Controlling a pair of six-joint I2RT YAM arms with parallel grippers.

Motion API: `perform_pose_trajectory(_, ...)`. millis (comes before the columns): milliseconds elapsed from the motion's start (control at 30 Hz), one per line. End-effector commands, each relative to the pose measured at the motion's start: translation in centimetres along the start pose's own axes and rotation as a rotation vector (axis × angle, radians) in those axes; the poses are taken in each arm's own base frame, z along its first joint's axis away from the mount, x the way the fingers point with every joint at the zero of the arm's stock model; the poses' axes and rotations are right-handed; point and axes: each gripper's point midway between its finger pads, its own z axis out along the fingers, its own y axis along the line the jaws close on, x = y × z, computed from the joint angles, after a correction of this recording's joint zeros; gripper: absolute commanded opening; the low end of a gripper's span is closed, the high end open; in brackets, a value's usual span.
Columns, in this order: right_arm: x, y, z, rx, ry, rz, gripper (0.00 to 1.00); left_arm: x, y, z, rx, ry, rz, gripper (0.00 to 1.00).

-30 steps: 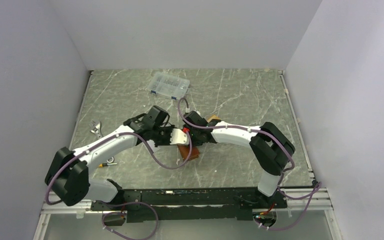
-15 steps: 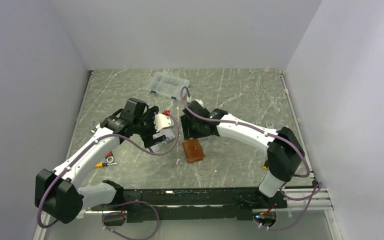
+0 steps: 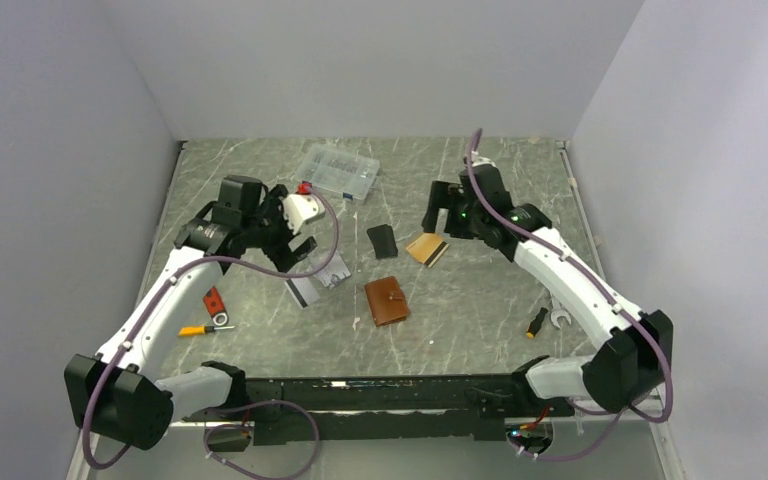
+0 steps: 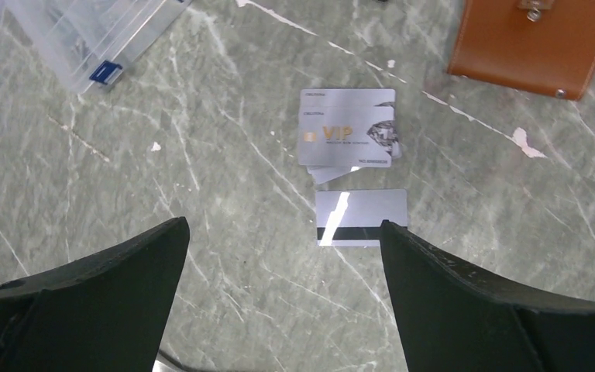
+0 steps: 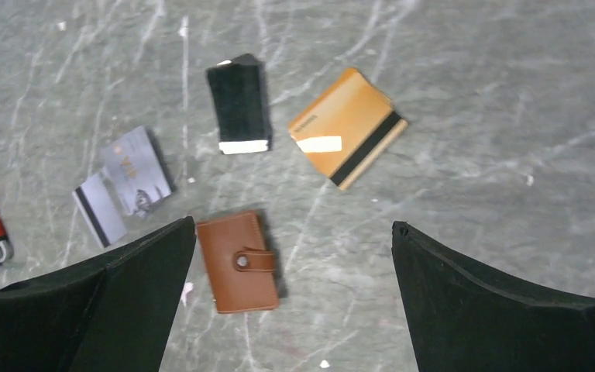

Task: Put the credit cards into the card holder
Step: Close the card holder at the center of the board, then reset both arms

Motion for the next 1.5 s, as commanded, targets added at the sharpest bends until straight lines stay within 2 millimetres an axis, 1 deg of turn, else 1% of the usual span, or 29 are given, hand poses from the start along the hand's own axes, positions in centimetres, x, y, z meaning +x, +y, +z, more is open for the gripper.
perform_pose_trajectory(0,-0.3,-3.3,-0.1,0.008,-0.052,0.048,1.00,-0.7,2.2,-0.9,-0.056,-0.056,-0.110,0.99)
perform_pose_trajectory(67,-0.8,-5.4,-0.2,0.015,-0.107,0.102,1.00,-0.6,3.8,-1.3,-0.107,-0.103,-0.194,0.99)
perform_pose_trajectory(100,-1.2,-6.5,-0.2,0.023,-0.147,0.112,1.00,-0.5,4.3,-1.6,-0.107,-0.134,-0.241,0.99)
perform_pose_trajectory(167,-1.8,-8.8,-0.2,0.083,-0.264,0.090,1.00,0.1,5.5,-1.7,-0.122,-0.148,-0.371,0.99)
perform_pose_trajectory(200,-2.5,-10.3,-0.3,0.146,-0.358,0.104,1.00,0.5,6.0,-1.4,-0.111,-0.140,-0.403,0.99)
perform_pose_trajectory(267,-2.4,-13.3,-0.2,0.254,-0.485,0.090,1.00,1.1,6.0,-0.3,-0.002,-0.116,-0.442,0.99)
perform_pose_trajectory(300,-2.5,-14.1,-0.3,0.285,-0.530,0.079,1.00,1.5,6.2,0.2,0.013,-0.101,-0.487,0.99)
perform_pose_trajectory(333,-2.5,-15.6,-0.6,0.355,-0.577,0.080,1.00,1.7,6.6,0.7,0.006,-0.099,-0.510,0.99)
perform_pose_trajectory(433,-1.7,-19.4,-0.3,0.522,-0.614,0.090,1.00,3.5,8.7,1.3,-0.148,-0.150,-0.515,0.99)
perform_pose_trajectory(467,-1.2,-20.5,0.0,0.557,-0.612,0.101,1.00,3.5,9.3,1.3,-0.206,-0.200,-0.498,0.99)
perform_pose_trajectory(500,-0.8,-21.5,0.5,0.589,-0.600,0.107,1.00,2.9,10.5,1.0,-0.274,-0.280,-0.460,0.99)
perform_pose_trajectory(533,-0.6,-22.2,0.8,0.617,-0.597,0.106,1.00,3.1,10.8,1.0,-0.311,-0.319,-0.456,0.99)
perform_pose_trajectory(600,-1.0,-23.4,0.8,0.668,-0.607,0.116,1.00,3.4,11.3,1.3,-0.357,-0.367,-0.443,1.00)
perform_pose_trajectory(667,-1.3,-24.3,1.0,0.704,-0.624,0.105,1.00,4.2,11.9,2.2,-0.380,-0.362,-0.447,1.00)
perform_pose_trajectory(767,-0.7,-25.8,1.2,0.759,-0.630,0.087,1.00,5.8,13.0,3.6,-0.402,-0.323,-0.470,0.99)
perform_pose_trajectory(867,-0.7,-26.3,1.1,0.736,-0.705,0.102,1.00,6.7,13.4,4.4,-0.423,-0.363,-0.468,0.99)
perform_pose_trajectory(933,-0.2,-27.0,0.8,0.752,-0.729,0.116,1.00,6.7,13.8,4.4,-0.460,-0.399,-0.457,0.99)
perform_pose_trajectory(1033,-0.4,-27.5,0.5,0.741,-0.771,0.120,0.99,6.3,14.4,3.8,-0.500,-0.437,-0.429,0.99)
perform_pose_trajectory(1167,0.0,-28.3,1.0,0.740,-0.781,0.130,0.99,6.2,15.2,4.1,-0.508,-0.441,-0.438,0.99)
perform_pose_trajectory(1267,-0.3,-28.0,1.9,0.708,-0.745,0.105,1.00,6.4,15.7,4.1,-0.547,-0.467,-0.419,1.00)
perform_pose_trajectory(1300,-0.4,-27.9,2.1,0.699,-0.740,0.098,1.00,7.2,15.4,4.5,-0.561,-0.466,-0.426,0.99)
perform_pose_trajectory(1367,-0.4,-27.6,2.3,0.675,-0.735,0.077,1.00,8.0,15.4,5.2,-0.578,-0.476,-0.439,1.00)
perform_pose_trajectory(1467,-0.5,-26.7,2.4,0.612,-0.748,0.031,1.00,8.5,15.5,5.6,-0.573,-0.459,-0.463,0.99)
